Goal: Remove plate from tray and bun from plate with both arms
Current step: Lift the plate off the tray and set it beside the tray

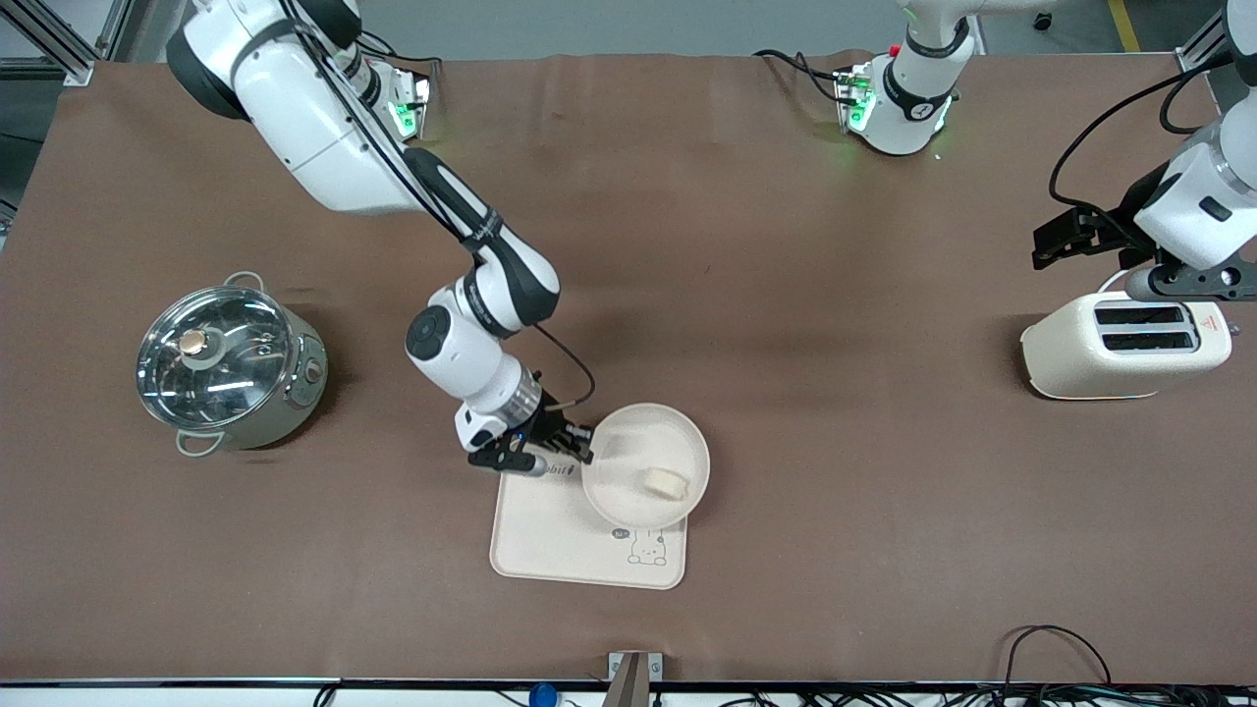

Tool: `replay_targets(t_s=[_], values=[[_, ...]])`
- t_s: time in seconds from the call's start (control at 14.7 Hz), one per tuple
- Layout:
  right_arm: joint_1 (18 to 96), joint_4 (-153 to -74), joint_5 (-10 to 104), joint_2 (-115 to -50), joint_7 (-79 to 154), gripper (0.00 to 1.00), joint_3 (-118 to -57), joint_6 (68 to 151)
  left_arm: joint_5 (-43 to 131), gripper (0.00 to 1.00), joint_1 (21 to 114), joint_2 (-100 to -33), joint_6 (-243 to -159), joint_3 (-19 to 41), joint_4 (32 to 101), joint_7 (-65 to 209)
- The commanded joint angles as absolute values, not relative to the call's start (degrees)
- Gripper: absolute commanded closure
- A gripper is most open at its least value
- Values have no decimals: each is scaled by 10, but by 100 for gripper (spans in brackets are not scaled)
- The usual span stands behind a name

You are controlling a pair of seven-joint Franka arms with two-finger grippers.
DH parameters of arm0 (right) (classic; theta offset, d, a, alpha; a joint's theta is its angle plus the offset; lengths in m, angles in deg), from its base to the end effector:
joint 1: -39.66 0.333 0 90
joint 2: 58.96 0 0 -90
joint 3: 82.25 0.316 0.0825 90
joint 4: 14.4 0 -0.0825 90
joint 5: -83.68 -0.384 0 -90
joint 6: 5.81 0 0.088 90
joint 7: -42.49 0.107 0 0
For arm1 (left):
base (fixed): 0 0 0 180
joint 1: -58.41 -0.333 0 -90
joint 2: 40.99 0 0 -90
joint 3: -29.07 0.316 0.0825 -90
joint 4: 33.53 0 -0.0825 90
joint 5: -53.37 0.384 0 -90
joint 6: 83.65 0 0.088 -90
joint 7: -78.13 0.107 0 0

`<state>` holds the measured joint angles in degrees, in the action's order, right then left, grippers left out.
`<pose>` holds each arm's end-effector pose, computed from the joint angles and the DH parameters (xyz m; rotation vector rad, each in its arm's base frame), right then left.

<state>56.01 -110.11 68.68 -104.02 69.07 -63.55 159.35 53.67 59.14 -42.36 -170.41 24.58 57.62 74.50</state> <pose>0.6139 0.3671 0.2094 -2.6057 0.3087 -0.2794 0.5519 -0.0493 0.5972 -3.1263 0.0434 0.1563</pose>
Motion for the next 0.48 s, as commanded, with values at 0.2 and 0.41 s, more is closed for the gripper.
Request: replay_targets(t_s=[0.2,0.41], values=[[486,-1343,677,-880,651,100,-573,1601,524,0,610,-434,-1703,230,566,666],[492,-1382,677,-874,636,100,-573,1611,514,0,615,-439,-1704,206,578,626]])
